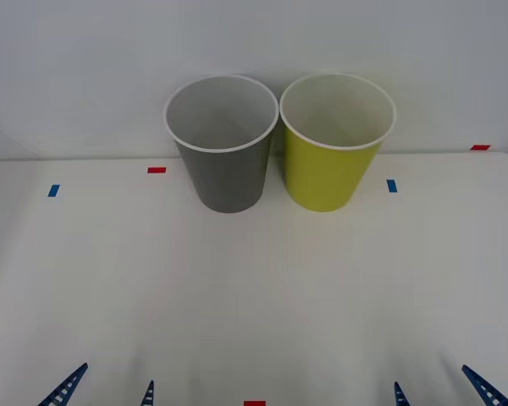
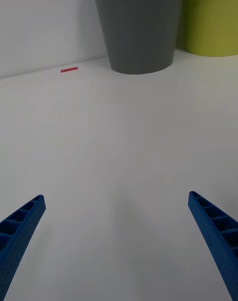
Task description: Put cans in the gray bin and PET bottles in the light green bin.
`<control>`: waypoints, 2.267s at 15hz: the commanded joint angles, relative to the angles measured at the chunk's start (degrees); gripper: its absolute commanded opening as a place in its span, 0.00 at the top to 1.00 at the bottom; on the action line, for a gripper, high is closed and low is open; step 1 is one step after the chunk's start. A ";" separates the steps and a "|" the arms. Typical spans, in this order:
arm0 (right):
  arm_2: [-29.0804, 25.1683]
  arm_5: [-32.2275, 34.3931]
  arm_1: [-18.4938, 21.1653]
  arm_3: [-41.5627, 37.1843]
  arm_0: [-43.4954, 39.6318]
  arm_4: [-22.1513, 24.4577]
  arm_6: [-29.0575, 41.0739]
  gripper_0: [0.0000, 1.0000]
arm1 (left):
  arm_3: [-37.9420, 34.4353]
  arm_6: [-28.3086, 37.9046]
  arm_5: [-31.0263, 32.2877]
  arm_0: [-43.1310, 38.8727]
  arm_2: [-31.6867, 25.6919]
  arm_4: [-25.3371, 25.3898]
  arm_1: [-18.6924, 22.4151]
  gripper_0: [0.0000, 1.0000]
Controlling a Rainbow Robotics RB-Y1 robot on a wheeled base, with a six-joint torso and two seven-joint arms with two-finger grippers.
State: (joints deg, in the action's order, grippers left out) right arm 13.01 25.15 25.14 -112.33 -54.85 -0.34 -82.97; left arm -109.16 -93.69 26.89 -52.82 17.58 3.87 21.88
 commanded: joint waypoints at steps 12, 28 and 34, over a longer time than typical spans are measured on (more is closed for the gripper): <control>0.00 -0.01 0.00 0.00 0.00 -0.01 0.00 0.00 | 0.00 0.00 0.00 0.00 0.00 0.00 0.00 0.00; 0.00 -0.01 0.00 0.00 0.00 -0.01 0.00 0.00 | 0.00 0.00 0.00 0.00 0.00 0.00 0.00 0.00; 0.00 -0.01 0.00 0.00 0.00 -0.01 0.00 0.00 | 0.00 0.00 0.00 0.00 0.00 0.00 0.00 0.00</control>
State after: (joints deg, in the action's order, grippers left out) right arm 13.01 25.14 25.14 -112.32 -54.85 -0.35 -82.97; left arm -109.16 -93.69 26.89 -52.82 17.58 3.86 21.88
